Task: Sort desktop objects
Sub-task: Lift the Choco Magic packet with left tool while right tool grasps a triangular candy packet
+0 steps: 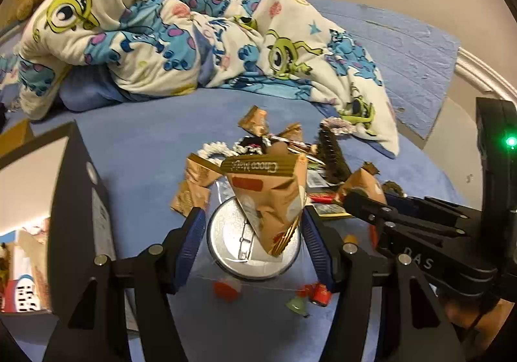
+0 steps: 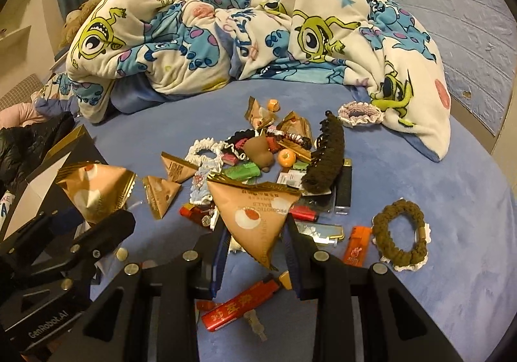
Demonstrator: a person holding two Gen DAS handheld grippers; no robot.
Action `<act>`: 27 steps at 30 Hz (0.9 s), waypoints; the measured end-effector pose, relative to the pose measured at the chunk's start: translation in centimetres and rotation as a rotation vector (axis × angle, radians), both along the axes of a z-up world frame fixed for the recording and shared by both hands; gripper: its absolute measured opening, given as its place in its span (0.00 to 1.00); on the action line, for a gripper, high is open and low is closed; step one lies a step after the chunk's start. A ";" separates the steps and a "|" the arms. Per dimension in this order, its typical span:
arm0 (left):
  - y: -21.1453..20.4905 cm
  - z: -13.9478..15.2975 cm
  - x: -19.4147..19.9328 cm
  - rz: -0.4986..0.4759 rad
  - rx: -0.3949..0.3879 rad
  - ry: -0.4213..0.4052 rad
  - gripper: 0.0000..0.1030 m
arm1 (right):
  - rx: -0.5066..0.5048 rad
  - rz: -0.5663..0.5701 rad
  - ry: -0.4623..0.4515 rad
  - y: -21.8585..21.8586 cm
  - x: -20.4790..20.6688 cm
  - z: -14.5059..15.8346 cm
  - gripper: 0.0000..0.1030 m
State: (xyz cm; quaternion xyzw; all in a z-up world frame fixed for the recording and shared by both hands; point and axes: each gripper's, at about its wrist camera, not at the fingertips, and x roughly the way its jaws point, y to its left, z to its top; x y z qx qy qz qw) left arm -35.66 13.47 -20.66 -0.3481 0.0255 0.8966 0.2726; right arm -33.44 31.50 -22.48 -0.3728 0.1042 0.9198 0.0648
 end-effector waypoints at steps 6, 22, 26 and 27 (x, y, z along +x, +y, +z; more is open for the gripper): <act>1.1 -0.6 0.4 -0.057 0.008 -0.001 0.60 | -0.003 -0.015 -0.006 0.6 0.1 -0.2 0.31; 3.8 -3.3 0.9 -0.166 0.000 -0.048 0.61 | -0.046 -0.068 -0.006 3.5 0.6 -0.7 0.31; 4.0 -5.1 0.5 -0.174 -0.024 -0.096 0.61 | -0.056 -0.073 -0.013 3.9 0.6 -0.9 0.31; 4.0 -5.4 0.4 -0.176 -0.029 -0.103 0.61 | -0.059 -0.073 -0.015 4.0 0.6 -1.0 0.31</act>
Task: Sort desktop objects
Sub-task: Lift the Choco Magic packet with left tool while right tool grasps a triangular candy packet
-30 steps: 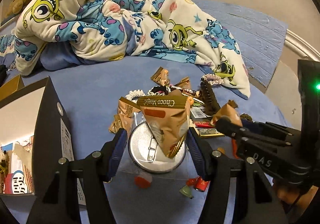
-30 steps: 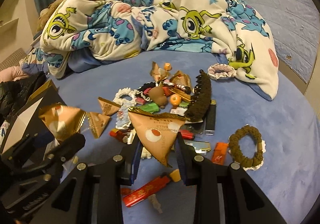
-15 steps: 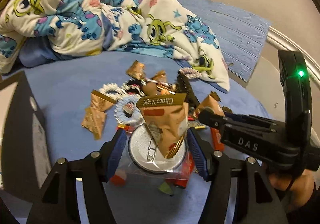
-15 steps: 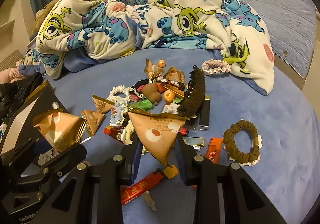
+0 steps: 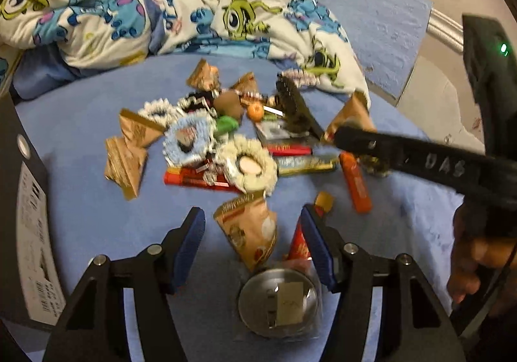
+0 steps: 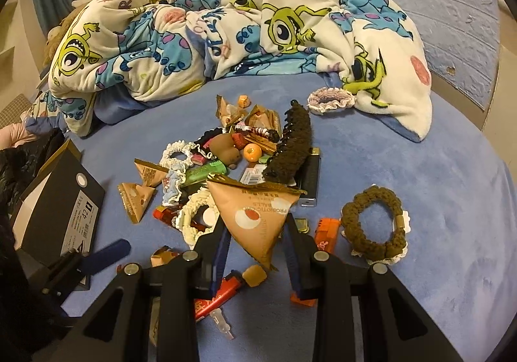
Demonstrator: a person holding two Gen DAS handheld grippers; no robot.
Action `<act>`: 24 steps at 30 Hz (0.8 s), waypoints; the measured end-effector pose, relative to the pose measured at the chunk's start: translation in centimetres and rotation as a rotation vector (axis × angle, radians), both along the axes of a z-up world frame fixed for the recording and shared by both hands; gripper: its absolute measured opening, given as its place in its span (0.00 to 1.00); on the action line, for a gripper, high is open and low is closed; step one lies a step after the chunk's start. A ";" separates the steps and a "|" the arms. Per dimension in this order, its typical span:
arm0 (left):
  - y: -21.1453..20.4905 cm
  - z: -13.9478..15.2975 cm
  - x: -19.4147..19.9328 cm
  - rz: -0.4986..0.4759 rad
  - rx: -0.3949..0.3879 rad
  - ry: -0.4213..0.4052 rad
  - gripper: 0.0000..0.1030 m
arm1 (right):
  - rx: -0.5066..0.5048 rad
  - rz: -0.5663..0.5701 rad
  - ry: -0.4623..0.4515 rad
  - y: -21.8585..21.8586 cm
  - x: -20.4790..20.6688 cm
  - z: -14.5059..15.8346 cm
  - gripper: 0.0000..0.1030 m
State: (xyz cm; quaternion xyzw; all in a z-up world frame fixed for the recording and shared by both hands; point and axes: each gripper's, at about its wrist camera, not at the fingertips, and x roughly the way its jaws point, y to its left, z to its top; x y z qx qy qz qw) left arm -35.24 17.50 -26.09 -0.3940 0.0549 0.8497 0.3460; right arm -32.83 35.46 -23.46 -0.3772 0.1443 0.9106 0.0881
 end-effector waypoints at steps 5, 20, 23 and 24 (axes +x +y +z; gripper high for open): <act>0.9 -2.0 -0.4 0.002 -0.055 -0.032 0.61 | -0.002 0.002 0.001 0.1 0.0 0.0 0.31; 1.3 -2.6 -1.1 0.029 -0.073 -0.037 0.36 | 0.020 0.025 -0.018 -0.3 0.0 -0.5 0.31; 1.3 -2.2 -1.0 0.035 -0.074 -0.028 0.35 | 0.025 0.029 -0.022 -0.5 0.0 -0.6 0.31; 1.3 -2.0 -1.0 0.037 -0.071 -0.024 0.35 | 0.026 0.030 -0.023 -0.5 -0.1 -0.6 0.31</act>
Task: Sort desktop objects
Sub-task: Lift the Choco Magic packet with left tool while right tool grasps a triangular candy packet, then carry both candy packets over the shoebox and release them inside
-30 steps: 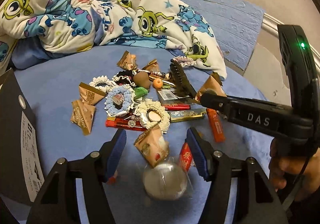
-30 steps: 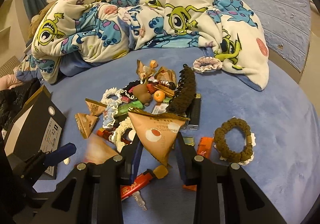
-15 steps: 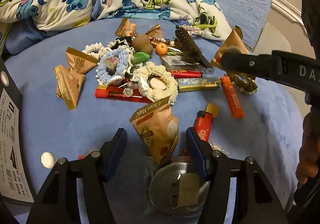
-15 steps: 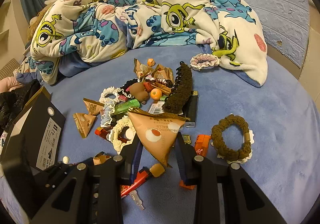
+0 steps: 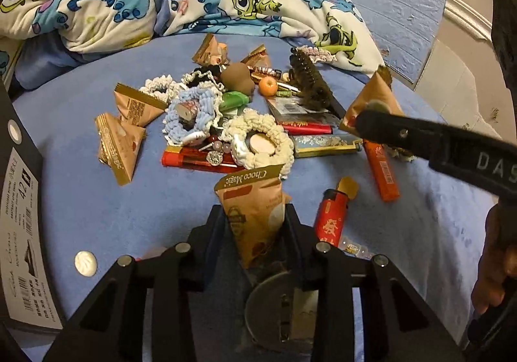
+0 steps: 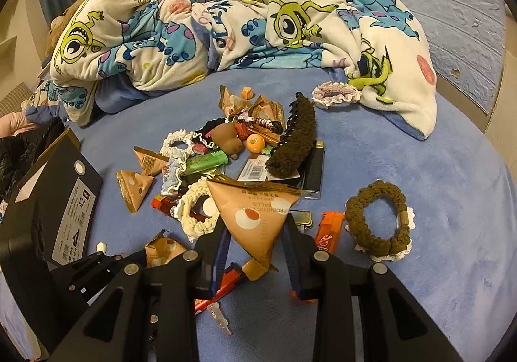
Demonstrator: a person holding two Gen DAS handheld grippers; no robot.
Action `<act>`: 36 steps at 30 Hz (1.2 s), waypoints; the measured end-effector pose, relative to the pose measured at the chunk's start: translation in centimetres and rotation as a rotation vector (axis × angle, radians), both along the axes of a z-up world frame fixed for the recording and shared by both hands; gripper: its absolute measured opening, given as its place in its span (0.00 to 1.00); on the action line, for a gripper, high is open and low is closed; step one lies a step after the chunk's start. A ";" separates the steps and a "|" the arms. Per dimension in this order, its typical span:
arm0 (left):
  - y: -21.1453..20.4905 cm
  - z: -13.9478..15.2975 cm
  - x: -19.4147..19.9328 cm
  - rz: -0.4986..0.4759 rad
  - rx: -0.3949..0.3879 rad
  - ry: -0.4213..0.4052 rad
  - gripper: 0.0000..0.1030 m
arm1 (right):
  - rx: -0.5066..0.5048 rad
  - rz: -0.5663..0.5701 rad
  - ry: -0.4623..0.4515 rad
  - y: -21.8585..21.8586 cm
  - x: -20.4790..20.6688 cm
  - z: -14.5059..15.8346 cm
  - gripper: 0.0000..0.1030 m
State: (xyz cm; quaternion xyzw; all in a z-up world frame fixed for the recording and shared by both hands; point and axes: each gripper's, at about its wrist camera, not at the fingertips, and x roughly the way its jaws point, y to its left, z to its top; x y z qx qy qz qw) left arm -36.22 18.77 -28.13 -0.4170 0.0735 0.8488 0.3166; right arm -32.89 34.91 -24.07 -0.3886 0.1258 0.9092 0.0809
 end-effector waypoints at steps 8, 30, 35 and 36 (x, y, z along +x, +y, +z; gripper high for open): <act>-1.5 3.1 -0.3 0.071 0.029 0.046 0.35 | 0.019 0.010 0.007 -0.4 0.0 0.4 0.31; -11.7 13.4 -0.5 0.348 0.041 0.170 0.36 | 0.122 0.134 0.030 -9.2 0.6 4.4 0.31; -15.0 14.7 -0.4 0.421 -0.041 0.218 0.36 | 0.121 0.182 0.051 -11.9 -0.2 5.5 0.31; -15.8 14.9 -0.4 0.435 -0.038 0.217 0.36 | 0.117 0.194 0.056 -12.5 -0.4 5.7 0.31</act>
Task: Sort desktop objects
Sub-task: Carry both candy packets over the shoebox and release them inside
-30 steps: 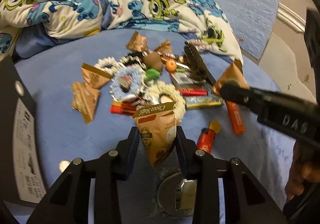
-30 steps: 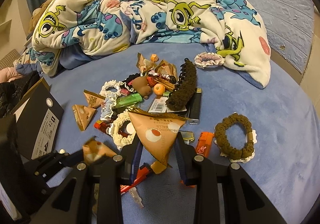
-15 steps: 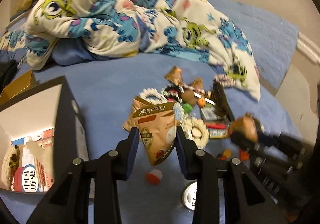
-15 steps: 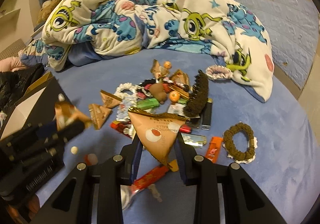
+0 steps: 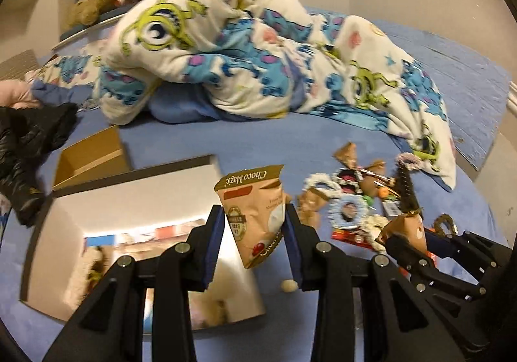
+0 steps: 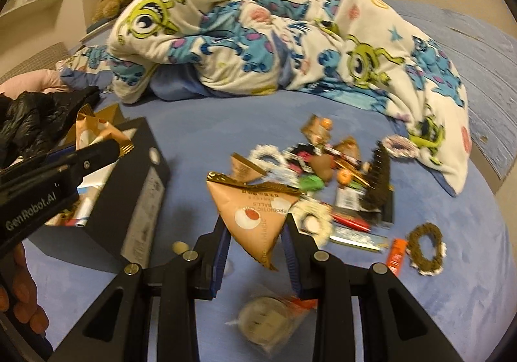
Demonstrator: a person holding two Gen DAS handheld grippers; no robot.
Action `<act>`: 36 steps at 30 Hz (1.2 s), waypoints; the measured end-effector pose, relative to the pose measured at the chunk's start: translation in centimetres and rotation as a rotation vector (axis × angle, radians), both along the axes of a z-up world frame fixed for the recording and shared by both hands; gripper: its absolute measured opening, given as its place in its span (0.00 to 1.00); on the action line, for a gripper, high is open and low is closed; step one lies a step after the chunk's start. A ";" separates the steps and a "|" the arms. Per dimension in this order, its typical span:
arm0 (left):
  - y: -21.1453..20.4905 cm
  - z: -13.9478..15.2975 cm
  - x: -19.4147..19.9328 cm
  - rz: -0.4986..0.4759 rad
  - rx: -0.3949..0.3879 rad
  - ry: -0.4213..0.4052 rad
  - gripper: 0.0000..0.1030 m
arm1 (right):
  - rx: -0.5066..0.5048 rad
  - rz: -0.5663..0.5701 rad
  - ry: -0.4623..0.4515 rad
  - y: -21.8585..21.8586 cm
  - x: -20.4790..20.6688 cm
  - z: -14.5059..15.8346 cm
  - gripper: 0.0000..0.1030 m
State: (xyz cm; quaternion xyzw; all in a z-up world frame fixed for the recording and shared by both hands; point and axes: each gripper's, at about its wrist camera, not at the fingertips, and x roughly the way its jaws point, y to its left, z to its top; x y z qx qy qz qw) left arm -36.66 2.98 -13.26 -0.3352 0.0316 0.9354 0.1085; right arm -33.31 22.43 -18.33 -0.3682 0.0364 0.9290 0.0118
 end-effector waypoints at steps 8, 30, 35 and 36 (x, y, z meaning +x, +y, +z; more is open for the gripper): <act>-6.4 0.8 0.6 0.129 -0.108 0.027 0.37 | -0.022 0.100 0.028 -5.5 -1.5 1.9 0.31; -18.9 -0.2 1.4 0.301 -0.041 0.007 0.36 | -0.025 0.288 0.029 -18.7 -3.2 1.9 0.31; -18.7 -1.2 0.9 0.295 -0.050 -0.014 0.36 | -0.031 0.308 0.010 -20.1 -3.5 1.0 0.31; -18.7 -1.4 0.9 0.295 -0.053 -0.016 0.36 | -0.032 0.311 0.006 -20.3 -3.5 0.8 0.31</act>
